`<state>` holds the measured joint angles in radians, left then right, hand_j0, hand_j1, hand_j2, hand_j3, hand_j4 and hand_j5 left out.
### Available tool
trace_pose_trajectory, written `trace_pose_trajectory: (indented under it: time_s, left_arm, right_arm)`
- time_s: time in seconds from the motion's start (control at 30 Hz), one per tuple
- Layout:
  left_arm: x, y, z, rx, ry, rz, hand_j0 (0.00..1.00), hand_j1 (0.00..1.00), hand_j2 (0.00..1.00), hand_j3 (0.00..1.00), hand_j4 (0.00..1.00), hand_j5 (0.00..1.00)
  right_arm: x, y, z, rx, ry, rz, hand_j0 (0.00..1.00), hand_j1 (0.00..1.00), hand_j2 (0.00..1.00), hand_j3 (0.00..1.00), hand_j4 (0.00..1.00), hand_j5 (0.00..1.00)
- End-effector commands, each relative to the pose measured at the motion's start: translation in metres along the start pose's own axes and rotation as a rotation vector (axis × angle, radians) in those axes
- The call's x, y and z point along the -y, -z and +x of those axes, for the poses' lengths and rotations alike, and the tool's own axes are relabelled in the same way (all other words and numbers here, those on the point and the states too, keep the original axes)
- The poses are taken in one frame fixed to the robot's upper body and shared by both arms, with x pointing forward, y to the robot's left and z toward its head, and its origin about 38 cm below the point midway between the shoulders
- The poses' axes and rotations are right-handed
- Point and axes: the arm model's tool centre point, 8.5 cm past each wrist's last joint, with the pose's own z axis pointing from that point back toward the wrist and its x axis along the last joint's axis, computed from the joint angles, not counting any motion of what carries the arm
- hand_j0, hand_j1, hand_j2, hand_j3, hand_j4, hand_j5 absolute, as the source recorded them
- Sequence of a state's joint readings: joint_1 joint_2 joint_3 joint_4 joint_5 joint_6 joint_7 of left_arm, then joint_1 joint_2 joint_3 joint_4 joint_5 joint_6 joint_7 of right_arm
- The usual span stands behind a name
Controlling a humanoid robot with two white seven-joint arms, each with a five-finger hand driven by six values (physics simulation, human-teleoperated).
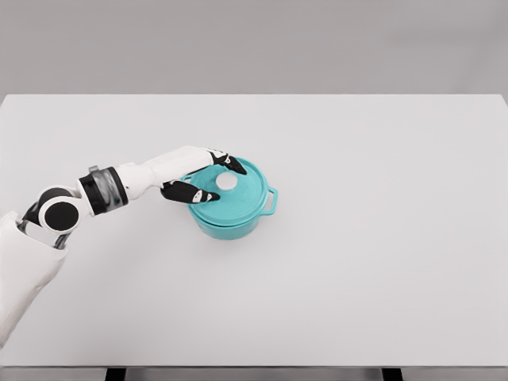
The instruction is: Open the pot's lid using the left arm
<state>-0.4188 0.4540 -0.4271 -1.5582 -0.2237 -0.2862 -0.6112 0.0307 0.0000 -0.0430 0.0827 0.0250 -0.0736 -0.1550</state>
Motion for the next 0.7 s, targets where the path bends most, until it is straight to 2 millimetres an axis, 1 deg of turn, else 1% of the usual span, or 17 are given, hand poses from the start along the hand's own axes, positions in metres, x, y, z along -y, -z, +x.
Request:
trace_pose_trajectory:
  time_s: [0.0, 0.2, 0.33, 0.67]
  left_arm:
    - [-0.0006, -0.0001, 0.0007, 0.004, -0.004, 0.003, 0.65, 0.65, 0.65, 0.65, 0.65, 0.65]
    - [0.0, 0.0003, 0.0013, 0.006, -0.005, 0.003, 0.61, 0.61, 0.61, 0.61, 0.61, 0.61]
    - [0.0003, 0.0026, 0.0038, 0.014, -0.007, 0.006, 0.6, 0.6, 0.6, 0.6, 0.6, 0.6]
    - [-0.0016, 0.0006, 0.0036, 0.014, -0.008, 0.012, 0.56, 0.56, 0.56, 0.56, 0.56, 0.56]
  right_arm:
    - [0.0, 0.0, -0.0001, 0.0, 0.0, 0.0, 1.0, 1.0, 1.0, 1.0, 1.0, 1.0]
    - [0.0, 0.0, -0.0001, 0.0, 0.0, 0.0, 1.0, 1.0, 1.0, 1.0, 1.0, 1.0]
    - [0.0, 0.0, -0.0001, 0.0, 0.0, 0.0, 1.0, 1.0, 1.0, 1.0, 1.0, 1.0]
    - [0.0, 0.0, -0.0001, 0.0, 0.0, 0.0, 1.0, 1.0, 1.0, 1.0, 1.0, 1.0]
